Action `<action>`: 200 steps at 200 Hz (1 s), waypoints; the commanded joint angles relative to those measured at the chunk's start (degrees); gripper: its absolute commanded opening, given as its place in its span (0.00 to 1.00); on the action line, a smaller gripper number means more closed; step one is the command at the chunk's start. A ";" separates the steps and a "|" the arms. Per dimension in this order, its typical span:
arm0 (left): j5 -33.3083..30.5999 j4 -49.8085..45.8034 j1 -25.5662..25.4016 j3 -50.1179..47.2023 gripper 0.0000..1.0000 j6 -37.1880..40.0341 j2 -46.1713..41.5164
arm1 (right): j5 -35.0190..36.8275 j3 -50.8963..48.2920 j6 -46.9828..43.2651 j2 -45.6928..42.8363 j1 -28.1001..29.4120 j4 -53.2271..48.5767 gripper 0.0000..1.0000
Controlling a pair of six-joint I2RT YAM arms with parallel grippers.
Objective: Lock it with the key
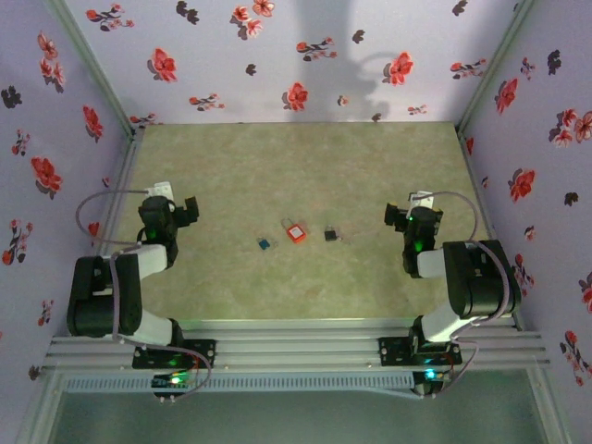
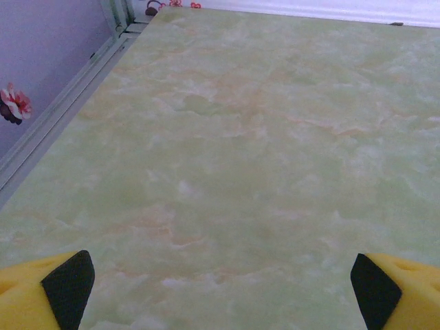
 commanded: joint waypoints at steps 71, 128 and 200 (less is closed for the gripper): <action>2.72 7.39 0.59 -2.32 1.00 2.24 2.40 | 0.97 0.18 1.19 -0.08 0.06 1.60 0.99; 6.36 10.71 0.44 -3.75 1.00 3.41 3.77 | 1.01 0.04 1.19 -0.09 0.05 1.63 0.99; 4.80 13.67 -0.32 -4.80 1.00 5.19 4.68 | 1.00 0.15 1.31 -0.10 0.02 1.58 0.99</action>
